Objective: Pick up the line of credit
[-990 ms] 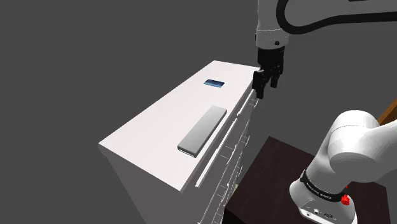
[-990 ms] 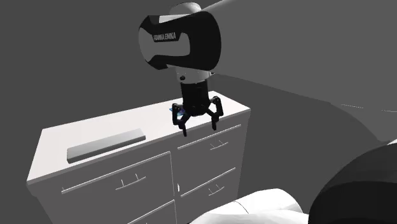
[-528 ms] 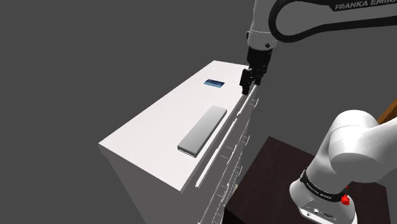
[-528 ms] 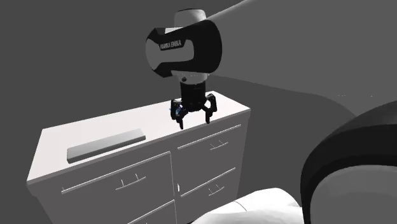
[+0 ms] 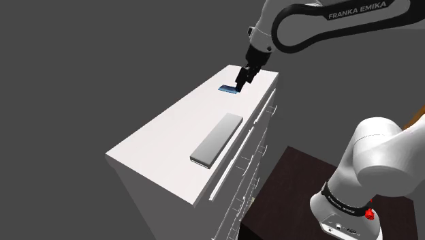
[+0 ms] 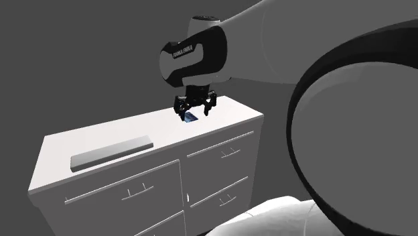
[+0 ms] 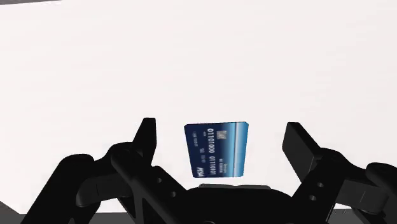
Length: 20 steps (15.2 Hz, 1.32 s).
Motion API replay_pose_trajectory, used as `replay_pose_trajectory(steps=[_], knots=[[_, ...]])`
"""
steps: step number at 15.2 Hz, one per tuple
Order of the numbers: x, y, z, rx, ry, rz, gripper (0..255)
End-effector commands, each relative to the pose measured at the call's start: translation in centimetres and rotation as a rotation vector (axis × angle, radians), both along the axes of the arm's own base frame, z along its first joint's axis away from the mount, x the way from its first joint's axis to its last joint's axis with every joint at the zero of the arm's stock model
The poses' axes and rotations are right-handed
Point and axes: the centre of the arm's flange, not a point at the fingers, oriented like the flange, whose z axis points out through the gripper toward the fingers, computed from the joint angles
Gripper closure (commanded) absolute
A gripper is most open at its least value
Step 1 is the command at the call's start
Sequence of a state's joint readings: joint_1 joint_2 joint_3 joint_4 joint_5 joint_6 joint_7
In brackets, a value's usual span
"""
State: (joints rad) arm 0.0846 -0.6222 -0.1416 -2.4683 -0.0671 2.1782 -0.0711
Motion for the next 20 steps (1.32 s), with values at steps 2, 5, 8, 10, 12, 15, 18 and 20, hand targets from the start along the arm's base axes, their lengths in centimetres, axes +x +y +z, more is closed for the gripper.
replay_pose_trajectory(steps=[2,5,8,10,12,15,18,20], knots=[[2.4,-0.1,0.1,0.013,-0.111,0.054,0],[4.7,-0.1,0.6,0.027,-0.216,0.108,0],[5.5,-0.1,0.4,0.031,-0.253,0.127,0],[5.5,-0.1,-0.7,0.031,-0.253,0.127,0],[5.5,-0.1,-1.7,0.031,-0.253,0.127,0],[5.5,-0.1,-3.1,0.031,-0.253,0.127,0],[5.5,-0.1,-3.1,0.031,-0.253,0.127,255],[5.5,-0.1,-3.1,0.031,-0.253,0.127,255]])
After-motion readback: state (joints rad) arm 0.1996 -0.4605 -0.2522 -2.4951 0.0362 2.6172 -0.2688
